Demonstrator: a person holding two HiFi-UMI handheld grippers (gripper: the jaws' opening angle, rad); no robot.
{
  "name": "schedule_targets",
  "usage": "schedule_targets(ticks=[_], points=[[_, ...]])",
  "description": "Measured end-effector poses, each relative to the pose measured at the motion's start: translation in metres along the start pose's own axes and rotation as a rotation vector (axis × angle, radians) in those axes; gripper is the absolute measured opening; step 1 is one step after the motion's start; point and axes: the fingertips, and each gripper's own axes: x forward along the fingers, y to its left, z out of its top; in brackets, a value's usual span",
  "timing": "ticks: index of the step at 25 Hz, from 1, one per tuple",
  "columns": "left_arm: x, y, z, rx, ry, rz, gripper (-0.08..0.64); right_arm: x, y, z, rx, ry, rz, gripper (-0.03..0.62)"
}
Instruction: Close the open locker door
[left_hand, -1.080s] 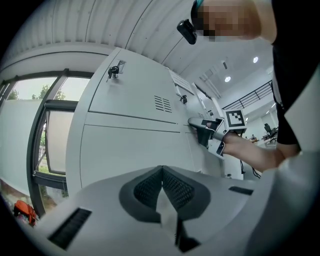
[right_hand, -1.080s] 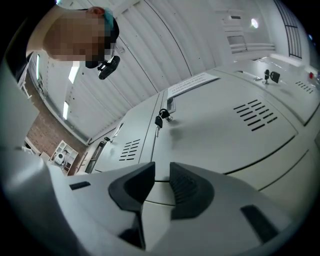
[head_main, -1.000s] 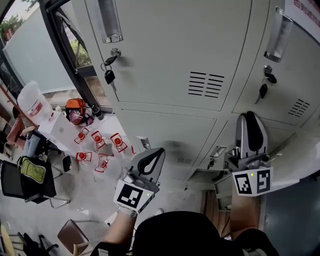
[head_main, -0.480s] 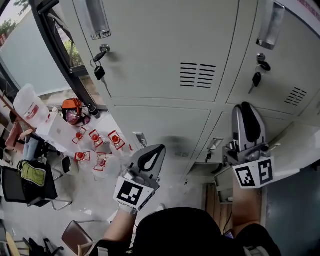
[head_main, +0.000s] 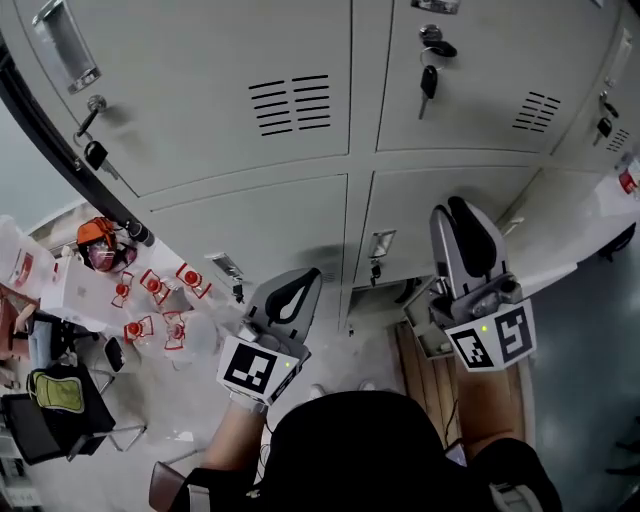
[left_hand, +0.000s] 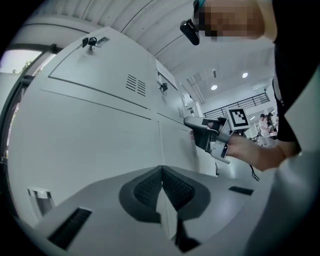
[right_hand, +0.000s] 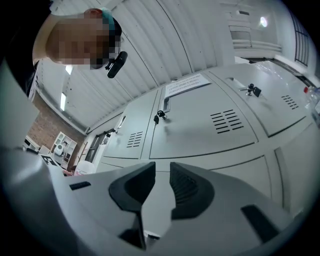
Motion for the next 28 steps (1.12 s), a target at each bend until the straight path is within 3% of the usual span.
schedule_targets(ticks=[4,15,20,28], points=[[0.014,-0.023,-0.028,-0.022,0.072,-0.091,0.021,-0.032,-0.006,-0.018,-0.015,0.072,-0.051,0.1],[0.04,-0.095,-0.06,-0.089,0.083,-0.308,0.021,-0.122,-0.007,-0.081,0.009,0.287,-0.197,0.098],[0.04,-0.119,-0.09,-0.119,0.173,-0.375,0.021,-0.156,0.003,-0.11,0.034,0.378,-0.228,0.098],[0.043,-0.146,-0.117,-0.14,0.207,-0.455,0.021,-0.21,0.009,-0.146,0.051,0.501,-0.279,0.098]])
